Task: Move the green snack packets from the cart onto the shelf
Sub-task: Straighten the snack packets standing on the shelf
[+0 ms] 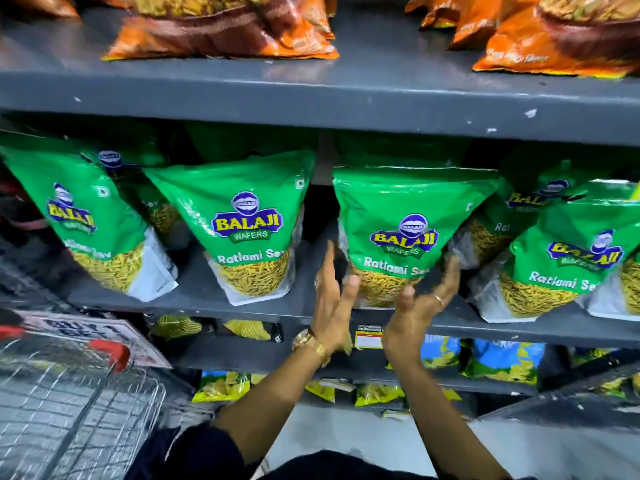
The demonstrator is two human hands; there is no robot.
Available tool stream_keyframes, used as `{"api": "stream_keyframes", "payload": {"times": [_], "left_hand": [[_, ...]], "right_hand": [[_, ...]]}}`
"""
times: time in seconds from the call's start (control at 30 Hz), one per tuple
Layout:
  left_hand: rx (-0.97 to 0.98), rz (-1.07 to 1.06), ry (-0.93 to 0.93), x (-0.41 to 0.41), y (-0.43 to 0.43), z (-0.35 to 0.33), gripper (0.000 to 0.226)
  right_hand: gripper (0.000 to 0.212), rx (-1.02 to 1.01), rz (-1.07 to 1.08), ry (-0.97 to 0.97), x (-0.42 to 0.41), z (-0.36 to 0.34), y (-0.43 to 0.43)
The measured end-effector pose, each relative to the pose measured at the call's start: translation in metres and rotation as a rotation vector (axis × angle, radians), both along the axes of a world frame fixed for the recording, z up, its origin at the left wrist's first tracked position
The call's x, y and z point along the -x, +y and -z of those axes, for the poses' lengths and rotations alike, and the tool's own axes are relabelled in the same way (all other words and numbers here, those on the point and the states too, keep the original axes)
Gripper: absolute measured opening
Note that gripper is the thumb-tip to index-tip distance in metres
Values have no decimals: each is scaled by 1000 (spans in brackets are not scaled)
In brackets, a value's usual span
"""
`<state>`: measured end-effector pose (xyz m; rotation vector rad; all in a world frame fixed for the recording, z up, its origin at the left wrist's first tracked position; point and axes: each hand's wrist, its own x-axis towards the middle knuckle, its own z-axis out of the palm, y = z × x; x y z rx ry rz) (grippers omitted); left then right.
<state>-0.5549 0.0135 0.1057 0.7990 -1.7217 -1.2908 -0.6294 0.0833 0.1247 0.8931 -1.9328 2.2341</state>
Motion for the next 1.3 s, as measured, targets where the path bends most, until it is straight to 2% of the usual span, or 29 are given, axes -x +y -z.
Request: {"api": "stream_keyframes", "payload": {"times": [0.13,0.2,0.23,0.3,0.37,0.43,0.5,0.57,0.63,0.7,0.83,0.93,0.97,1.07,1.13,1.2,1.3], "left_hand": [[268,-91,10,-63,1,-13,50],[426,-225,50,-88,-2,-15,42],[458,-302,92,-98,-7,-14,42],[403,-443,149,-111,-21,-11,51],[180,-502,217,-119,-40,-11,66],[-107,-450,300,-125,-56,-14,77],[-245,-377,293,-127,-71,-13,91],[-267,-301,273,-127,-83,-8,93],[-292,-268,285,-126,-94,-5,79],[-289,-241,308,-127,-103,-2,63],[-239,-127,282,-130,-117,2,51],[-260,-141,306,-128,-122,3,53],[-259,-145,305,-128,-122,5,53],[-246,-163,288,-127,-120,7,51],[-242,-167,264,-128,-122,9,56],[-232,-159,217,-132,-124,10,73],[-78,-210,81,-151,-116,3,86]], "right_hand": [[72,-13,-56,342,-54,-2,-2],[68,-27,-170,412,-77,0,-15],[69,-38,-243,403,-87,2,-25],[75,-120,-361,304,-103,7,-47],[85,-191,-396,143,-108,13,-72],[103,-188,-357,-80,-106,11,-98],[112,-179,-358,-257,-99,8,-119],[105,-174,-464,-355,-98,6,-132],[92,-154,-545,-412,-104,9,-138],[84,-181,-520,-405,-111,16,-136],[99,-40,-535,-447,-124,17,-131],[73,30,-528,-465,-128,17,-137],[73,39,-513,-473,-127,17,-138],[99,36,-481,-496,-127,13,-140],[103,28,-468,-493,-127,12,-139],[111,37,-408,-481,-129,13,-138],[103,-11,-179,-340,-142,9,-133]]}}
